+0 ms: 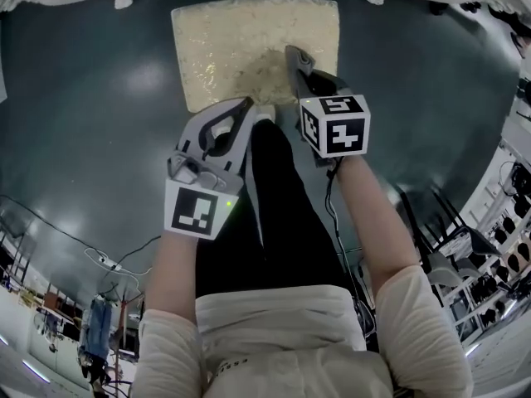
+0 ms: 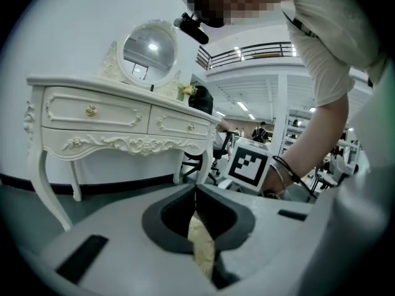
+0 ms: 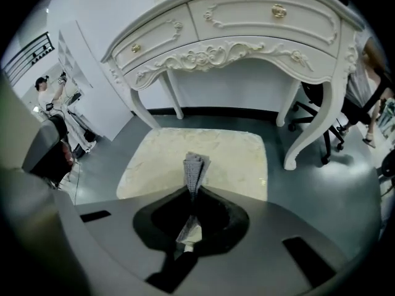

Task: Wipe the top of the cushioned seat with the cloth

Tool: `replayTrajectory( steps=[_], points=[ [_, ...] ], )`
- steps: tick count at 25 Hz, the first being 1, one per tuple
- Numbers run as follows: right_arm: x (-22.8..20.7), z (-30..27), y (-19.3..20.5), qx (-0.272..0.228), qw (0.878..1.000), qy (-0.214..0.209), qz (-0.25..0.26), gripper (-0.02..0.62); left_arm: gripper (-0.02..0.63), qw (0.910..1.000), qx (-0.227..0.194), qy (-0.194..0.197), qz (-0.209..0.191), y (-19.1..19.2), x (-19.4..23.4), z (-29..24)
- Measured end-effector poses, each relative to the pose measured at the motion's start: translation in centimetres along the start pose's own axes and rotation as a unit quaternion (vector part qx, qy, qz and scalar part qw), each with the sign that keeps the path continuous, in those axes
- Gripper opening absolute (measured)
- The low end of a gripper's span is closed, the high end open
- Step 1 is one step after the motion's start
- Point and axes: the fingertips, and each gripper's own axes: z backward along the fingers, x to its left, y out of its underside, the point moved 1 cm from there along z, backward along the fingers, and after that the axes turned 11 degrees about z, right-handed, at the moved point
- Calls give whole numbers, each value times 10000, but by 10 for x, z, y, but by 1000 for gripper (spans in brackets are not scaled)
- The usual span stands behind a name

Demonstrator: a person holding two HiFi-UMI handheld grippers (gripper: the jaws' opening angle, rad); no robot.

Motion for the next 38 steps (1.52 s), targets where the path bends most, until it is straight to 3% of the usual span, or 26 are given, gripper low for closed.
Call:
replayTrajectory(
  steps=[7,16,19,23,29,38],
  points=[
    [95,-37,-14,31,9987,-427,259,28,3,9993,68,-334,131,27,44,62],
    [178,-72,-15,192,9952,-866,410,28,3,9970,61,-644,429,56,89,107],
    [198,-82,-17,244,9939,-965,476,28,3,9971,65,-666,361,60,100,118],
    [209,-96,-19,302,9928,-1020,551,28,3,9973,60,-690,248,64,111,125],
    [215,-100,-16,275,9913,-1173,531,28,3,9940,21,-870,657,74,115,136],
    [176,-94,-8,249,9926,-1117,396,28,3,9961,160,-723,488,80,88,101]
  ],
)
